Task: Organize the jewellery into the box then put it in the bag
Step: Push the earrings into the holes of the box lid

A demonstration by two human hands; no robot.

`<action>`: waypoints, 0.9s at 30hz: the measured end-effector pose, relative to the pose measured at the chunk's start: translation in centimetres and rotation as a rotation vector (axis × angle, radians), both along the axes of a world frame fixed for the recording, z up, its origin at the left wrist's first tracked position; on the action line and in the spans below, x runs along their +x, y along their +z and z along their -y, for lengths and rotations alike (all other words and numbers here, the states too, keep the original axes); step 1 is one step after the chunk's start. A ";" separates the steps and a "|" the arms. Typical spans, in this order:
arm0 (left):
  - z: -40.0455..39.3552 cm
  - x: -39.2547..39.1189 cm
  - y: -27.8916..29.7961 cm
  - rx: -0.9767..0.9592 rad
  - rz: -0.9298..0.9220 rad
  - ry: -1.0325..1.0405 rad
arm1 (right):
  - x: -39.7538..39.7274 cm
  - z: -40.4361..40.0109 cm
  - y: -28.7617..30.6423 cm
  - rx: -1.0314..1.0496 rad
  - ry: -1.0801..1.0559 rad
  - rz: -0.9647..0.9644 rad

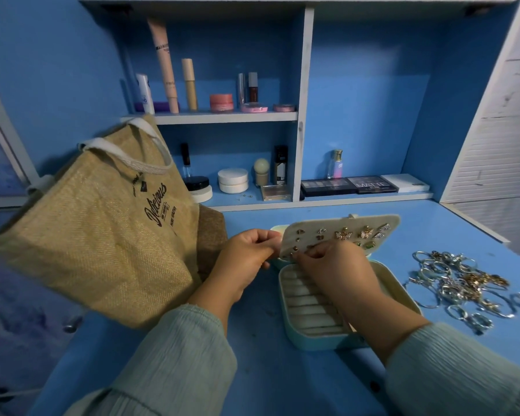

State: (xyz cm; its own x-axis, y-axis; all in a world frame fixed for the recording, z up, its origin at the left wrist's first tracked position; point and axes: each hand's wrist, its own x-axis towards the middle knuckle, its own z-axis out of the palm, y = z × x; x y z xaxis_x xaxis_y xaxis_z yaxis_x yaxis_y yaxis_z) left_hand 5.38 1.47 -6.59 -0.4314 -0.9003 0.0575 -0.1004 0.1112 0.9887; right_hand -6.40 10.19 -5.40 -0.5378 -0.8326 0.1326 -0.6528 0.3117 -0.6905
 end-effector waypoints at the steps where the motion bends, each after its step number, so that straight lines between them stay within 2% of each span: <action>1: 0.1 -0.1 0.1 -0.008 0.008 -0.003 | 0.0 0.0 -0.1 -0.005 -0.002 0.001; 18: 1.8 -0.9 0.4 -0.044 0.051 -0.114 | -0.2 0.4 -0.5 -0.059 0.001 -0.012; 23: 2.2 -0.7 1.1 -0.089 0.214 -0.190 | -0.2 0.2 -0.5 -0.053 0.000 -0.014; 27: 2.8 -0.7 2.9 -0.093 0.415 -0.304 | -0.1 0.1 -0.5 -0.017 0.003 -0.084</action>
